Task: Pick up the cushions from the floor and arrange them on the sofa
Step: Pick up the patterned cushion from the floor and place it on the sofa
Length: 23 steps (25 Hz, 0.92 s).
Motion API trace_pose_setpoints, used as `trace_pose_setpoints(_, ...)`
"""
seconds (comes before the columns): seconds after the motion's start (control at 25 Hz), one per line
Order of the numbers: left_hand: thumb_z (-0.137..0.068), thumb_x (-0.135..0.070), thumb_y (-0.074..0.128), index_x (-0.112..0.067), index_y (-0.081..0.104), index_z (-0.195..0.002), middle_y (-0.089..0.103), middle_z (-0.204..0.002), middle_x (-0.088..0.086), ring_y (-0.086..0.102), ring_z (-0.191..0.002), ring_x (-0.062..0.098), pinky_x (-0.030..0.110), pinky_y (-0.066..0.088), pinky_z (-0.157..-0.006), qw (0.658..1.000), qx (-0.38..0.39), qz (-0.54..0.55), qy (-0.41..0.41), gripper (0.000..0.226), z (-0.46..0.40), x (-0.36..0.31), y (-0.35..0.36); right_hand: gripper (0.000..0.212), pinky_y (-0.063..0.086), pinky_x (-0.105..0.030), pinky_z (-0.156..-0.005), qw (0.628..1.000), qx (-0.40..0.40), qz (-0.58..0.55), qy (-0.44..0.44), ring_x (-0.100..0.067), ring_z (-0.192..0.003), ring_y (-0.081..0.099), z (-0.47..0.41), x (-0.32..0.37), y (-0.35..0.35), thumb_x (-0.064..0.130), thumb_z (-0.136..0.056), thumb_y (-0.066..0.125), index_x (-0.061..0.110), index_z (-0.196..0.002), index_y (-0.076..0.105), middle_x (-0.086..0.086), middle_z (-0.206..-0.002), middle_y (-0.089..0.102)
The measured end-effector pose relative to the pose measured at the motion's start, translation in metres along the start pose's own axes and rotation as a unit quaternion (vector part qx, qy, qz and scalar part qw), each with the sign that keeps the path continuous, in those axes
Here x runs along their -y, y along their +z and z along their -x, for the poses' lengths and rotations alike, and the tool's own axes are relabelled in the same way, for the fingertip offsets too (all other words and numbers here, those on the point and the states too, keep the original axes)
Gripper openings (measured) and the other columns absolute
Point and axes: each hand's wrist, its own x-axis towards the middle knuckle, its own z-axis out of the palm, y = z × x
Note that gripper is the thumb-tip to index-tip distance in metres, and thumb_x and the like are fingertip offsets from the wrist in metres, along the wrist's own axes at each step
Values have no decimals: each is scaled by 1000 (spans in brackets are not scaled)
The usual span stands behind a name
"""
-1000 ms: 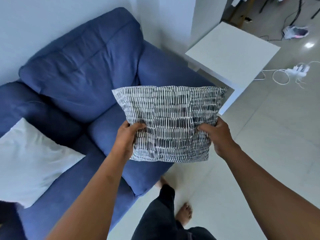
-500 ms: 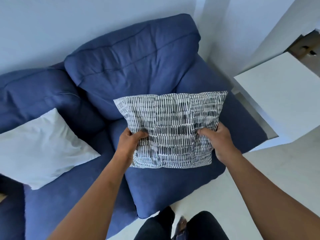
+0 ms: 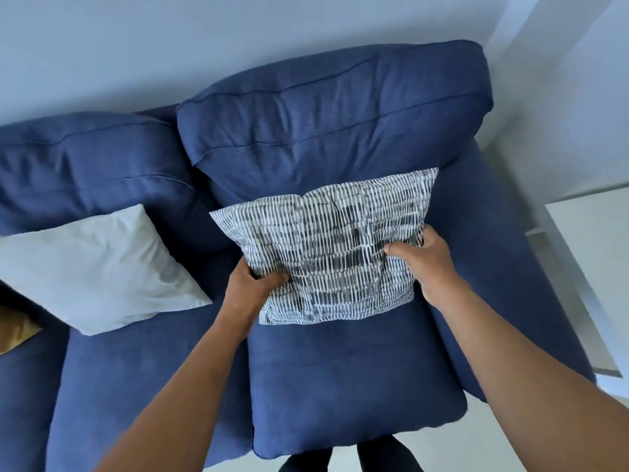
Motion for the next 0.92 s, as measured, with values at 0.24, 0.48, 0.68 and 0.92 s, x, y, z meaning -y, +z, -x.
trace_pose_setpoints(0.24, -78, 0, 86, -20, 70, -111, 83, -106, -1, 80, -99, 17, 34, 63, -85, 999, -48, -17, 14, 42, -61, -7, 19, 39, 60, -24, -70, 1000, 18, 24, -6, -11, -87, 78, -78, 11, 8, 4, -76, 84, 21, -107, 67, 9, -95, 79)
trace_pose_setpoints(0.48, -80, -13, 89, -16, 62, -104, 73, -94, 3, 69, -81, 18, 33, 56, -70, 996, -44, -49, -56, 36, -147, 16, 31, 85, 45, -52, -115, 997, 15, 73, 38, -34, -138, 55, -170, -9, 34, 15, -81, 84, 3, -154, 42, -15, -151, 56)
trace_pose_setpoints(0.68, -82, -15, 88, -18, 54, -96, 61, -91, 6, 59, -87, 20, 38, 46, -68, 993, -67, -49, -83, 37, -182, 17, 31, 79, 49, -41, -102, 991, 16, 113, 63, -29, -130, 58, -201, -14, 39, 19, -83, 82, 7, -151, 45, -10, -149, 59)
trace_pose_setpoints(0.92, -96, -21, 73, -18, 65, -113, 73, -111, 2, 69, -92, 17, 35, 57, -84, 987, -124, 86, -60, 19, -203, -25, 5, 23, 54, -20, -58, 998, -25, 49, -16, -2, -73, 73, -214, 21, 33, 22, -90, 74, 16, -111, 68, 4, -97, 77)
